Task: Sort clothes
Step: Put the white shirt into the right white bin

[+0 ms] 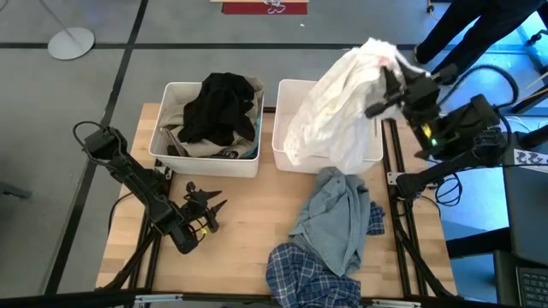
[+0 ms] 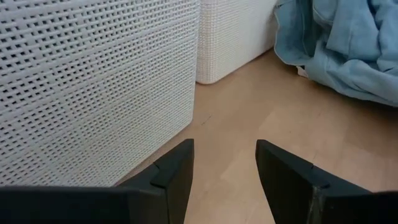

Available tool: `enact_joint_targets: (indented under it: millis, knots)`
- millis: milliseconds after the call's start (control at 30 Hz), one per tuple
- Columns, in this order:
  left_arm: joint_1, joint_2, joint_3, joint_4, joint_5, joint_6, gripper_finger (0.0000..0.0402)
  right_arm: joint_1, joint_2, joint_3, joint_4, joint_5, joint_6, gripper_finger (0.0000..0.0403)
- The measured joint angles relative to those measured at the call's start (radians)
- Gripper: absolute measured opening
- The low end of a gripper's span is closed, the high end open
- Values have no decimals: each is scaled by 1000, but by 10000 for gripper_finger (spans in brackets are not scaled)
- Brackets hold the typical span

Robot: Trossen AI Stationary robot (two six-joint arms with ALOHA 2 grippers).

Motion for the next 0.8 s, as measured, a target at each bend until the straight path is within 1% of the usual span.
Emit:
enact_joint_targets:
  millis: [67, 267, 367, 433, 533, 600, 667, 733, 800]
  knots:
    - [0, 0, 0, 12, 0, 0, 164, -49, 0, 0, 0, -30, -4, 50]
    - [0, 0, 0, 17, 0, -2, 164, -208, 42, 0, 1, -207, -8, 51]
    - [0, 0, 0, 17, 0, -5, 164, -260, 66, 0, -20, -245, 21, 51]
    - [0, 0, 0, 18, 0, -7, 164, -293, 81, 0, -83, -264, 74, 51]
    - [0, 0, 0, 29, 1, -7, 164, -335, 113, 0, -253, -266, 188, 51]
    - [0, 0, 0, 59, 2, 1, 164, -358, 133, -1, -411, -238, 297, 51]
    - [-4, 0, 0, 82, 5, 15, 164, -388, 143, -1, -589, -236, 433, 51]
    - [-5, 0, 0, 100, 6, 34, 164, -423, 148, -1, -782, -265, 586, 51]
    - [-4, 0, 0, 114, 8, 53, 164, -458, 158, -1, -969, -338, 743, 52]
